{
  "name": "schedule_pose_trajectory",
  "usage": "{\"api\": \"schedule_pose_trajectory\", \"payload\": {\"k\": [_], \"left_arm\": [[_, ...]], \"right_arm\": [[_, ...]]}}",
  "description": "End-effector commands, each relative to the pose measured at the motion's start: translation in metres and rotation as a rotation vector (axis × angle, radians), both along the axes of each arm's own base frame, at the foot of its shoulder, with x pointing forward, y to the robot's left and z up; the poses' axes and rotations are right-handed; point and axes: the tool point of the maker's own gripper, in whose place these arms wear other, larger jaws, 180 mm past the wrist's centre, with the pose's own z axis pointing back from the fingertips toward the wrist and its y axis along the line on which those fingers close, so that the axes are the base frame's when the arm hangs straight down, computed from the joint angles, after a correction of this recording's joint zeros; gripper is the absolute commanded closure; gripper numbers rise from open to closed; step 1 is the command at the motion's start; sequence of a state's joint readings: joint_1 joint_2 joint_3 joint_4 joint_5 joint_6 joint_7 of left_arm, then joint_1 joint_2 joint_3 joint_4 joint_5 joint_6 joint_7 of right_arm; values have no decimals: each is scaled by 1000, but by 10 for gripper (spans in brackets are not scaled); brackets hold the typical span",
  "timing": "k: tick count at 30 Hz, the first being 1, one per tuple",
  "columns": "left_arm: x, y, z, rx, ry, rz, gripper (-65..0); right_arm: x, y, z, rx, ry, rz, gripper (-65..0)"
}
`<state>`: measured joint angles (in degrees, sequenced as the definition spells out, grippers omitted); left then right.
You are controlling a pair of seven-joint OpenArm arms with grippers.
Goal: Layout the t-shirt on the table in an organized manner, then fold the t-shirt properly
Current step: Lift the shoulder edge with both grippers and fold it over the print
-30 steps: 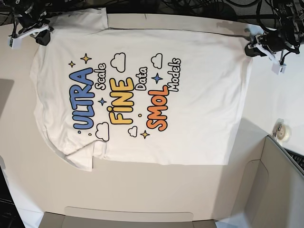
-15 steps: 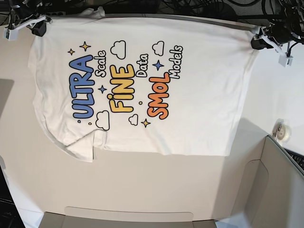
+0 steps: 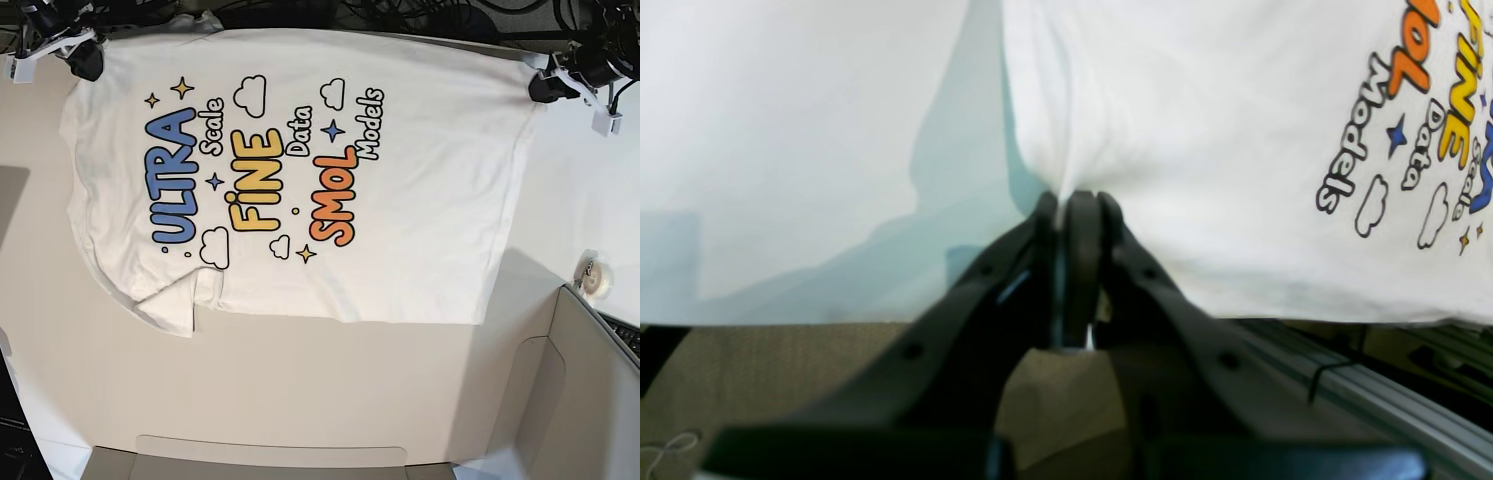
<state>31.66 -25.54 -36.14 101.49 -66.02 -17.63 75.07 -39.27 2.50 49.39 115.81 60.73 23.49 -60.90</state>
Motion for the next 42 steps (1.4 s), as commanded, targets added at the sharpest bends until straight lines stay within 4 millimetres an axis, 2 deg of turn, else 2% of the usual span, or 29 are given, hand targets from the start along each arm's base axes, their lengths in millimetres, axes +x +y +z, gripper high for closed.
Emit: {"api": "schedule_pose_trajectory", "payload": {"k": [1,3,6,11,16,20,25,30,39,42], "left_arm": [[17,4,13,16,-62,-7,0],[26,3,17,14,-84,-10,0],[30,-1,18,-1,-70,-26,0],[64,-12,32,-34,-166,-29,0],[91,-13,47,-43,-244,-21,0],[105,-6,45,-80,-256,15,0],[109,2,29,-139,-221,70,0],[102,14,14,-161,-165,107,0],[115,20,25,-143,-191,97,0],[115,16,23,-133,-173,64,0]], "right_arm": [[11,1,14,4,-63,6,0],[22,5,22,37,-117,6,0],[37,10,35,84,-196,10,0],[67,8,53,112,-295,-9,0],[92,-6,54,122,-294,-126,0],[105,-8,44,41,-243,-130,0],[114,0,35,6,-203,-107,0],[115,-8,33,-8,-189,-138,0],[123,-29,33,-100,-159,-215,0],[126,-34,23,-107,-129,-234,0]]}}
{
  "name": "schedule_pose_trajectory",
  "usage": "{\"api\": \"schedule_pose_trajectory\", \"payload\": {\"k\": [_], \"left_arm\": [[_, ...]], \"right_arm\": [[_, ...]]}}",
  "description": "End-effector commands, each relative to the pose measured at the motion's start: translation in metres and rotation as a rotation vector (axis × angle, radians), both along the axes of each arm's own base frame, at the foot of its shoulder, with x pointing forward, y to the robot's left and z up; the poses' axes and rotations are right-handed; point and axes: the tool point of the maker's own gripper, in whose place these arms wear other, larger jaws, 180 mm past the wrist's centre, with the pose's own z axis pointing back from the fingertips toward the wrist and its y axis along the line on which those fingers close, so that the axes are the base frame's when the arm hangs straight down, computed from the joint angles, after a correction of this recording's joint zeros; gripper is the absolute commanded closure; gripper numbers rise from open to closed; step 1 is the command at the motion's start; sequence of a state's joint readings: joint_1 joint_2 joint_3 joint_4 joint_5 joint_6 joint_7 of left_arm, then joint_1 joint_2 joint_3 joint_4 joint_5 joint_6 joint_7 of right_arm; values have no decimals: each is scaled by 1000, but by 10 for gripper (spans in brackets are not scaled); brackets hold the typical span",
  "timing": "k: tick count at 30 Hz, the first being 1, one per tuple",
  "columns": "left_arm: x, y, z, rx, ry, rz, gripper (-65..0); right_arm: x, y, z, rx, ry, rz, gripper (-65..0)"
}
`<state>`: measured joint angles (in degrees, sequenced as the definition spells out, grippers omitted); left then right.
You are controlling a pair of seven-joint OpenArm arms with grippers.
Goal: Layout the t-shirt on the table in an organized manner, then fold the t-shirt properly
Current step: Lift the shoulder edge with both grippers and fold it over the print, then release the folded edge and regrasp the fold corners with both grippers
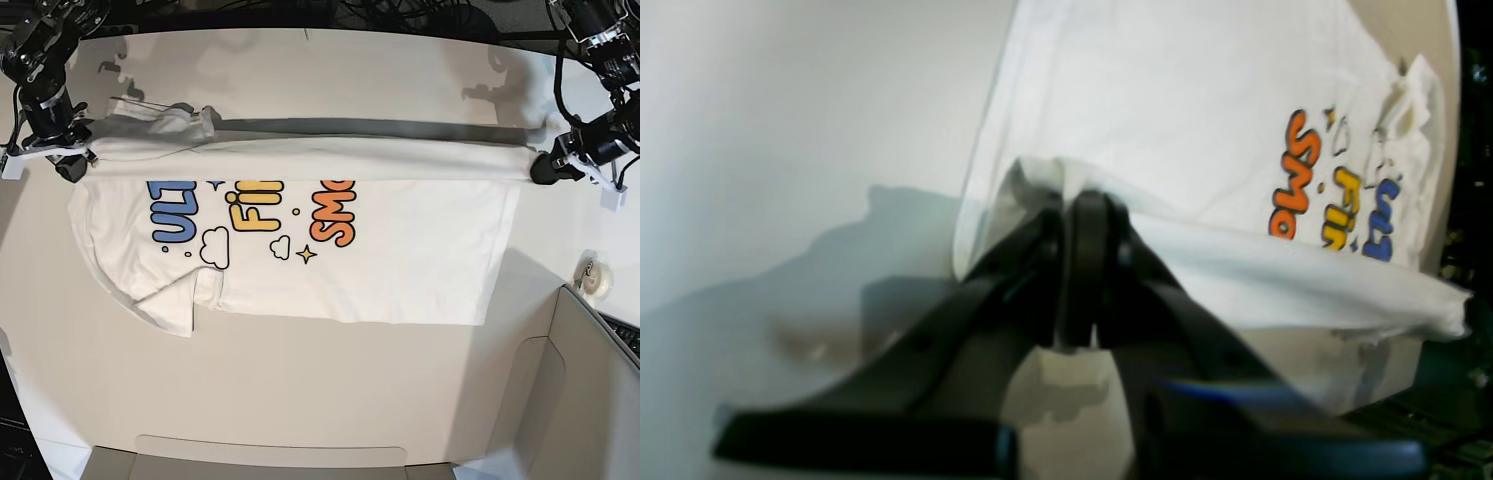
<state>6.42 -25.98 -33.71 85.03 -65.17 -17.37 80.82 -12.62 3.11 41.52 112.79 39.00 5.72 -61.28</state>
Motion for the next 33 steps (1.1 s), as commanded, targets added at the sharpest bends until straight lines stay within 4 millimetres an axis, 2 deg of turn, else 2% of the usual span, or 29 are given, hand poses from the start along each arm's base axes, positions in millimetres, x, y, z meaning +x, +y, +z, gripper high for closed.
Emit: {"api": "schedule_pose_trajectory", "payload": {"k": [1,4,9,14,23,25,30,33], "left_arm": [[9,6,13,30,-33,-16,0],[13,3,7,75,-22,-42,0],[12,11,-10,193,24,-43,0],[18,13,-12,230,5,-34,0],[18,13,-12,230,3,-32,-4],[18,13,-12,230,3,-32,-37],[17,13,-12,227,9,-36,-198],[16,11,-13,221,14,-41,-262]], "right_arm": [[2,-9,2,-29,-9,-21,0],[1,-14,-17,3,37,-40,0],[3,-15,-45,77,86,-60,0],[11,-15,-47,91,78,-64,0],[6,-23,-53,23,133,-86,0],[5,-21,-55,29,139,-87,0],[3,-15,-60,48,143,-89,-1],[-1,-14,-63,53,153,-87,-114]]}}
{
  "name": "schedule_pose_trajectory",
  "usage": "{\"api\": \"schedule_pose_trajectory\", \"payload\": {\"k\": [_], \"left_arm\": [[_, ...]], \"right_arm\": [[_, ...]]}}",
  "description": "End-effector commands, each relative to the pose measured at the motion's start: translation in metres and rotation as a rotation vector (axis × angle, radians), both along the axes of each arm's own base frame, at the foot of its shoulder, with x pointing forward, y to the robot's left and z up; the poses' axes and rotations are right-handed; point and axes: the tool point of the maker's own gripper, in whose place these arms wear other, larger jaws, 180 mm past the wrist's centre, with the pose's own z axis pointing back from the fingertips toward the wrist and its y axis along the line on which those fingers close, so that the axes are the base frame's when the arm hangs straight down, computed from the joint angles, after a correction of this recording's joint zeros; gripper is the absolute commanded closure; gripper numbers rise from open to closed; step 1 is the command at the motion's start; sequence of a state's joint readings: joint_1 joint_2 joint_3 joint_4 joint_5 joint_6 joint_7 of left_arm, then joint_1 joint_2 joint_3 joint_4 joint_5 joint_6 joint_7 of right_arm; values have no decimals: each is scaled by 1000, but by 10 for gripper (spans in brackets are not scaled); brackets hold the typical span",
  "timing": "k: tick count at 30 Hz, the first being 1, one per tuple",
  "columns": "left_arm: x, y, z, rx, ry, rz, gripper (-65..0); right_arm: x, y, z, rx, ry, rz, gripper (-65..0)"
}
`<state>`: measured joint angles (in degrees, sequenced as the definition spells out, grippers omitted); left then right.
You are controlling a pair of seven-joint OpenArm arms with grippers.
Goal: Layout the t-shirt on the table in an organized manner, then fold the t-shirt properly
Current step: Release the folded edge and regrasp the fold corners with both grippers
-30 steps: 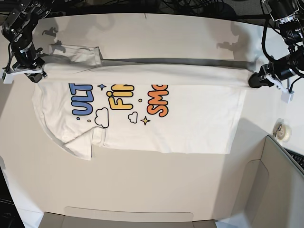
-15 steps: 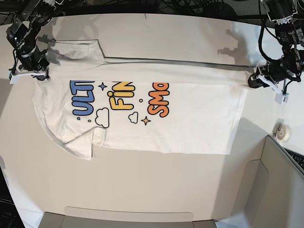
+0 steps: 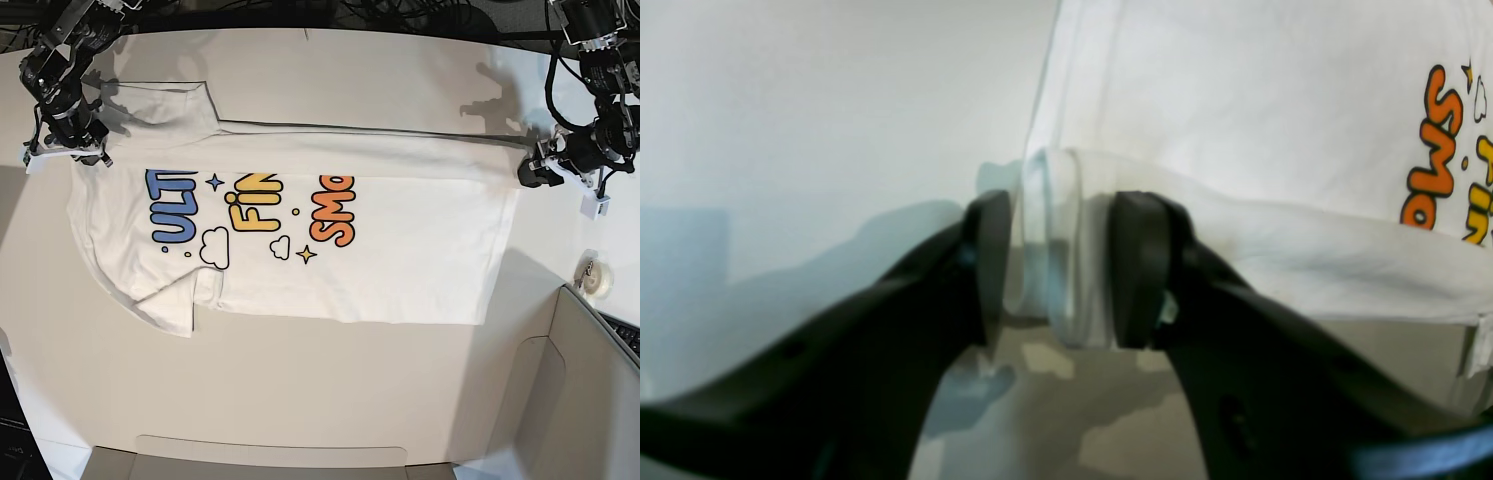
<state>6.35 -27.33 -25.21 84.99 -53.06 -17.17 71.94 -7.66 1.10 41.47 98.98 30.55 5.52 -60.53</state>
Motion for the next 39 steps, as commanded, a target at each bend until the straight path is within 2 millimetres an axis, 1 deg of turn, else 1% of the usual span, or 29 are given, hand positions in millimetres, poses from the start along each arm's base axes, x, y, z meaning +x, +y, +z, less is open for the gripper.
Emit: {"api": "schedule_pose_trajectory", "payload": {"k": [1,3,5,8,16,19,21,24,26,30,34,36,39], "left_arm": [[7,7,12,19,-29,-6,-265],[11,5,16,16,-29,-14,-263],[12,5,17,16,-24,-21,-263],[12,5,17,15,-22,-23,-260],[11,5,16,14,-18,-23,-260],[10,5,16,14,-17,-23,-260],[10,5,15,14,-15,-23,-260],[10,5,15,14,-15,-23,-260],[9,5,15,14,-14,-23,-259],[1,5,10,14,8,-23,-256],[-1,5,8,14,12,-23,-256],[-1,5,8,14,12,-23,-256],[-1,5,8,14,12,-23,-256]], "right_arm": [[2,-7,9,-30,-22,-3,-158],[5,-4,13,-17,-46,4,-225],[7,-1,22,-6,-81,13,-249],[12,4,40,5,-147,31,-249],[13,19,71,33,-255,66,-249],[3,28,82,56,-287,92,-249],[-6,34,85,70,-289,109,-249],[-25,41,77,117,-259,121,-249],[-42,43,67,140,-216,119,-249],[-72,42,49,139,-119,112,-249],[-83,38,40,110,-67,110,-249],[-87,38,29,110,-46,128,-249],[-98,38,8,144,-7,144,-249]]}}
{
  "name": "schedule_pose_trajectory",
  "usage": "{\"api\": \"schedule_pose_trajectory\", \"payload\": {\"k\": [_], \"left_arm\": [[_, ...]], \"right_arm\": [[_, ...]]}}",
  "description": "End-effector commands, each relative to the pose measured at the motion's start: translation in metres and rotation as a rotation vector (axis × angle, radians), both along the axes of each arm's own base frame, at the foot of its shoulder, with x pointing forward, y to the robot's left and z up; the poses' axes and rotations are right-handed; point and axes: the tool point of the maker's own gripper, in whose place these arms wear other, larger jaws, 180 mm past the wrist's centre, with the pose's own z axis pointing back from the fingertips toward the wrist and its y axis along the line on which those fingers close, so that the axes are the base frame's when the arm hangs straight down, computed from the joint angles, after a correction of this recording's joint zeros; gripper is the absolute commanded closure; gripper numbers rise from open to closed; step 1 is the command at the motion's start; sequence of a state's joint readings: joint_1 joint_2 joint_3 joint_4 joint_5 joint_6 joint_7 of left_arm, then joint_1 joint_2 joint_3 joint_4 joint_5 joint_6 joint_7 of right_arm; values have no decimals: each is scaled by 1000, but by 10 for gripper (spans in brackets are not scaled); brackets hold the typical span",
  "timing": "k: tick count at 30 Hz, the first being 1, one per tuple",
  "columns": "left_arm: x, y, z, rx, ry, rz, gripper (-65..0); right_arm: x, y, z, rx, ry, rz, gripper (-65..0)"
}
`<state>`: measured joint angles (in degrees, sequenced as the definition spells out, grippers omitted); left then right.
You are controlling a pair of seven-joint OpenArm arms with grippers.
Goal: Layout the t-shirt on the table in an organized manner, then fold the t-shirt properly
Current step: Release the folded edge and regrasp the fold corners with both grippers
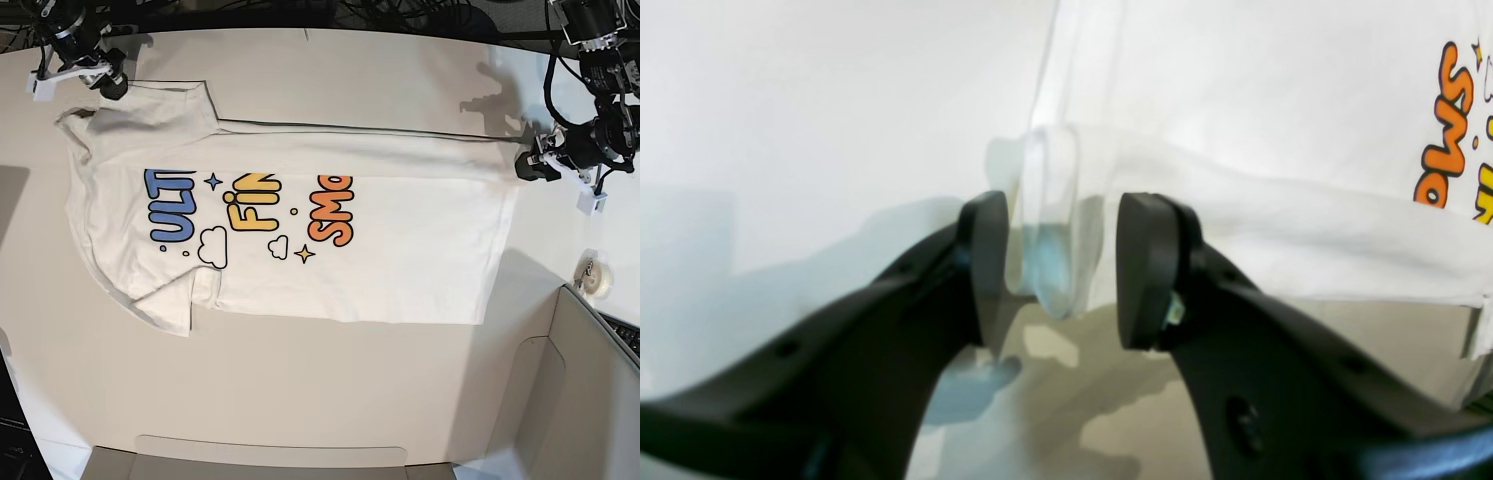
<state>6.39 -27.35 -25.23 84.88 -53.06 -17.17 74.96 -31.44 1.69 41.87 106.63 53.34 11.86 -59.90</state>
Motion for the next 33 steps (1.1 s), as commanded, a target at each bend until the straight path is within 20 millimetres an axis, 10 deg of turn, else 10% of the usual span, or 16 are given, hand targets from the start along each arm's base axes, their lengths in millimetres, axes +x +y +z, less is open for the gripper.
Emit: {"api": "schedule_pose_trajectory", "payload": {"k": [1,6,16,33], "left_arm": [[8,7,13,21,-38,-3,-256],[8,7,13,21,-38,-3,-256],[1,7,8,18,-18,-3,-256],[0,7,7,18,-17,-3,-256]], "right_arm": [[0,-2,1,-8,-11,17,-249],[-13,1,-16,16,9,51,-249],[-40,-19,11,-30,-56,-3,-248],[-26,-12,-21,136,-100,-138,-248]]}}
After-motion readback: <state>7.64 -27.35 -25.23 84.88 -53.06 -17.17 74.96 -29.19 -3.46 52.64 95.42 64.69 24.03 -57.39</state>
